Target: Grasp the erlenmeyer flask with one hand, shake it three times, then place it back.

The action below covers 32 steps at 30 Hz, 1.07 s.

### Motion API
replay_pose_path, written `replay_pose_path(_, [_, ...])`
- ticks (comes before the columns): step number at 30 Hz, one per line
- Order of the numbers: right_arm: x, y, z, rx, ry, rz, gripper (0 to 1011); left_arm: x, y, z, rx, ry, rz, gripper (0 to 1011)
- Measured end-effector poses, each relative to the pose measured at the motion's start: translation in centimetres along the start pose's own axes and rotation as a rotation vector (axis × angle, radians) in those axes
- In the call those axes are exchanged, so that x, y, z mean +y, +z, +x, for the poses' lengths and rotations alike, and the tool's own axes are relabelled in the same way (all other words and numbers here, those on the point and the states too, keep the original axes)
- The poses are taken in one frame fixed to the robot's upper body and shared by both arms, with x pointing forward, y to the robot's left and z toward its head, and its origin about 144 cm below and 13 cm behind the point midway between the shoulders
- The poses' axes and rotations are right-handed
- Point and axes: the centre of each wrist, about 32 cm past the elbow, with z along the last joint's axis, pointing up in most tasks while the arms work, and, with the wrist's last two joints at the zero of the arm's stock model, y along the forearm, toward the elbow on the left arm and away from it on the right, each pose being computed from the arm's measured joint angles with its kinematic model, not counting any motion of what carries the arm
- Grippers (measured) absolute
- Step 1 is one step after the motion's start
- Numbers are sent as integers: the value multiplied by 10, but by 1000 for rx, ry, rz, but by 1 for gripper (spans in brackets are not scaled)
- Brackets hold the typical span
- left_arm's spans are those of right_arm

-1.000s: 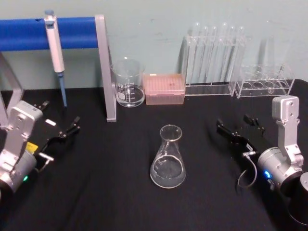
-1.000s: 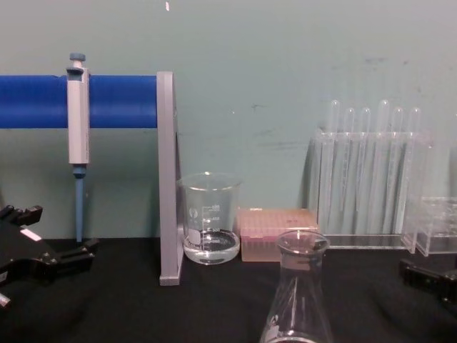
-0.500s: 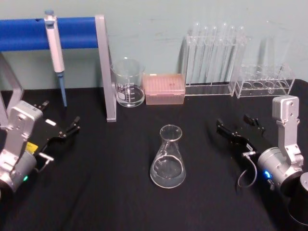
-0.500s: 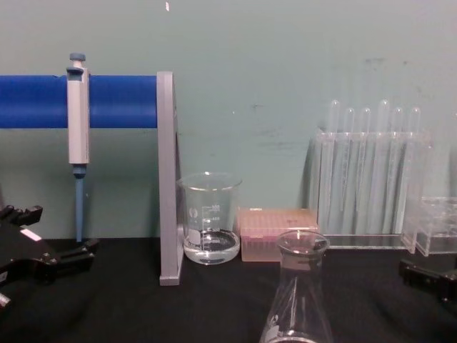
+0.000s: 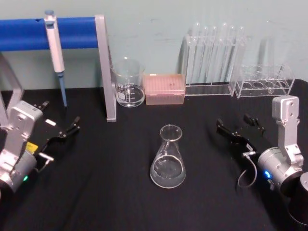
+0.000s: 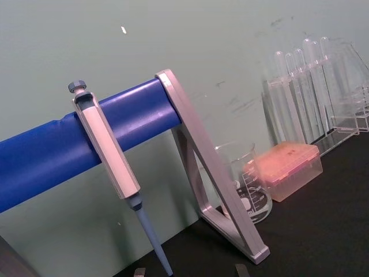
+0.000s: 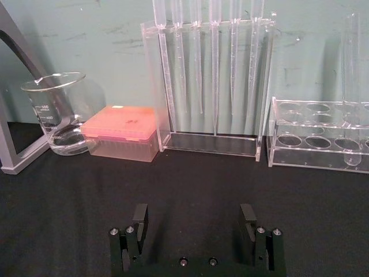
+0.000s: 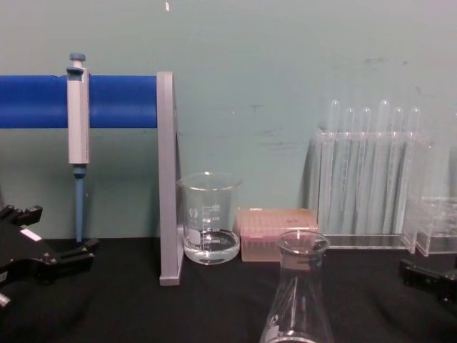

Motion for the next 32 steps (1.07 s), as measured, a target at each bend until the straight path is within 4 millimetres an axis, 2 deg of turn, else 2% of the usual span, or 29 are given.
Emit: replay_pose_path(32, [0,0,0,0,0,0,1003,0,0,0,0,0,0,1001])
